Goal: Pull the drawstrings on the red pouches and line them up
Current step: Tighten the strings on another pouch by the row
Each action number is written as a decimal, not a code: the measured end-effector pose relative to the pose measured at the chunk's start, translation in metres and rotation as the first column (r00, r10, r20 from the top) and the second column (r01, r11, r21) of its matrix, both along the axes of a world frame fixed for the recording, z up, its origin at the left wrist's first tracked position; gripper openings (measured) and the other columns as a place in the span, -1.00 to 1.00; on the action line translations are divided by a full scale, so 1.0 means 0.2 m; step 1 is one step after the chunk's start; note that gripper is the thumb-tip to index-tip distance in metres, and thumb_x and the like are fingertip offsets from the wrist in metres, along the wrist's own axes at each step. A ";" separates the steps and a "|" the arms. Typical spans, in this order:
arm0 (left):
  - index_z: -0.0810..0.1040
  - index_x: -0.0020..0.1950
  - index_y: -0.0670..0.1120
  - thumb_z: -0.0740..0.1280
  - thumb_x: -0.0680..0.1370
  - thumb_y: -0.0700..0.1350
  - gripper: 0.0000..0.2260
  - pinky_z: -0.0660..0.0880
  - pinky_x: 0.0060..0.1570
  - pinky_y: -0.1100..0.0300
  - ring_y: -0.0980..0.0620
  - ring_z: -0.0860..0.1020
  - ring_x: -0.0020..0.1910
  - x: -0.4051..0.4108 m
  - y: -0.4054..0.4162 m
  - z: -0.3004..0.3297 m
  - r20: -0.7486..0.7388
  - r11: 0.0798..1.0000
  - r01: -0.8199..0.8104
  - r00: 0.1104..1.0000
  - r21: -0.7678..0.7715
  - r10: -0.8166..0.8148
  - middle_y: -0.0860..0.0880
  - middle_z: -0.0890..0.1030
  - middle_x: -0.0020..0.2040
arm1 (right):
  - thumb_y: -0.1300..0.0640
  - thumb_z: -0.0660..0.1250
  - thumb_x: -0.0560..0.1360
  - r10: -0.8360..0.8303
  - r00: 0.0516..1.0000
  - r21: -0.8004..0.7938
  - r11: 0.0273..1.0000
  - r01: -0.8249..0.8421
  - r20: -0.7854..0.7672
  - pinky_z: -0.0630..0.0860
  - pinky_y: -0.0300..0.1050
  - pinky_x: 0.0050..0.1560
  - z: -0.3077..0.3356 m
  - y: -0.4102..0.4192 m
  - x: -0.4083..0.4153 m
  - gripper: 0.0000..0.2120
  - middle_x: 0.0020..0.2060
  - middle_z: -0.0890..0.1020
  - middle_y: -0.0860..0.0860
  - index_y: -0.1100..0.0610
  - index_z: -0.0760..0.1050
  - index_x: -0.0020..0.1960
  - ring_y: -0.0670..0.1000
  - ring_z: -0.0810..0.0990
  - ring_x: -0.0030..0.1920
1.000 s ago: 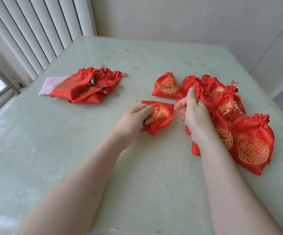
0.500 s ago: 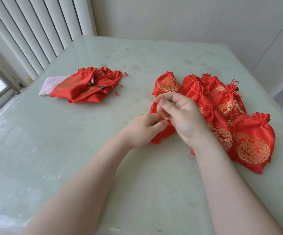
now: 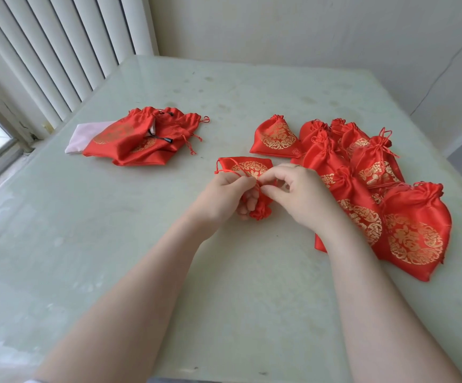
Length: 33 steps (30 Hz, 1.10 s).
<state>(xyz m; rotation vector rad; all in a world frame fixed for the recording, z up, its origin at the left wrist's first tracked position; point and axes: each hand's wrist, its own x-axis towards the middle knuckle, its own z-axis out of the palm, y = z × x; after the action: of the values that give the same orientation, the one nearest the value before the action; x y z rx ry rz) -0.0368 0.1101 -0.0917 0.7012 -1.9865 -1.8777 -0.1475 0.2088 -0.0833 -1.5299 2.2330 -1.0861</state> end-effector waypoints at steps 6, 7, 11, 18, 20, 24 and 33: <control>0.46 -0.44 -0.18 0.13 0.58 -0.23 -0.62 0.41 -0.48 0.33 0.08 0.40 -0.56 0.00 0.01 0.01 0.011 1.000 -0.005 1.000 0.005 0.005 -0.04 0.50 -0.53 | 0.18 0.28 0.47 -0.093 0.991 -0.118 0.990 0.081 -0.095 0.25 -0.26 -0.13 -0.01 -0.01 -0.02 -0.91 -0.22 0.48 -0.06 0.11 0.53 -0.20 0.02 0.42 -0.14; 0.46 -0.44 -0.19 0.12 0.58 -0.24 -0.62 0.41 -0.47 0.34 0.09 0.41 -0.55 0.00 0.02 0.01 0.020 1.000 -0.013 1.000 0.009 0.013 -0.03 0.52 -0.54 | 0.15 0.23 0.45 -0.094 0.993 -0.138 0.987 0.083 -0.077 0.24 -0.27 -0.15 0.00 0.00 -0.01 -0.88 -0.25 0.44 -0.12 0.06 0.46 -0.27 0.02 0.41 -0.14; 0.54 -0.33 -0.21 0.14 0.58 -0.22 -0.67 0.50 -0.34 0.29 0.09 0.50 -0.42 -0.01 0.02 0.01 0.039 0.997 -0.014 0.999 0.075 0.011 -0.01 0.61 -0.41 | 0.15 0.11 0.37 -0.026 0.999 -0.118 0.993 0.029 0.028 0.30 -0.08 -0.20 0.03 0.00 0.02 -0.76 -0.33 0.49 0.08 0.23 0.39 -0.40 0.06 0.42 -0.21; 0.51 -0.27 -0.19 0.16 0.59 -0.23 -0.74 0.52 -0.31 0.29 0.07 0.51 -0.36 0.01 -0.02 0.01 0.010 0.990 -0.007 1.000 0.144 0.005 -0.05 0.58 -0.33 | 0.07 0.19 0.36 0.084 0.993 0.055 0.995 -0.089 0.081 0.31 -0.22 -0.21 0.03 0.02 0.02 -0.76 -0.31 0.54 0.06 0.03 0.44 -0.47 -0.06 0.47 -0.25; 0.51 -0.29 -0.16 0.17 0.59 -0.24 -0.73 0.52 -0.33 0.31 0.10 0.51 -0.39 0.01 -0.02 0.01 0.007 0.991 0.005 1.000 0.136 -0.006 0.01 0.59 -0.38 | 0.11 0.23 0.45 0.006 0.992 -0.025 1.000 -0.003 0.126 0.32 -0.33 -0.22 0.03 0.02 0.00 -0.79 -0.30 0.56 0.03 0.14 0.55 -0.29 -0.12 0.48 -0.27; 0.52 -0.32 -0.14 0.18 0.59 -0.23 -0.71 0.46 -0.39 0.34 0.15 0.52 -0.41 0.02 -0.02 0.00 0.016 0.996 0.045 0.999 0.077 -0.047 0.06 0.60 -0.41 | 0.32 0.30 0.44 -0.019 1.000 -0.009 1.000 0.019 0.008 0.33 -0.47 -0.12 0.00 0.01 -0.02 -0.77 -0.12 0.51 -0.05 0.09 0.59 0.03 -0.08 0.48 -0.19; 0.56 -0.31 -0.07 0.34 0.51 -0.19 -0.81 0.37 -0.32 0.31 0.17 0.44 -0.37 0.03 -0.04 -0.02 0.105 0.962 -0.029 0.993 -0.272 0.060 0.14 0.54 -0.40 | 0.28 0.35 0.44 0.011 1.000 0.032 0.999 -0.010 -0.027 0.33 -0.42 -0.12 -0.02 0.00 -0.01 -0.92 -0.22 0.53 -0.02 0.14 0.57 -0.19 -0.06 0.48 -0.16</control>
<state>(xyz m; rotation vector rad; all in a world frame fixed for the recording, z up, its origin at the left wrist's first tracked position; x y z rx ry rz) -0.0318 0.1030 -0.0954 0.7785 -2.2208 -1.5303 -0.1498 0.2081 -0.0874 -1.5505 2.2463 -1.0279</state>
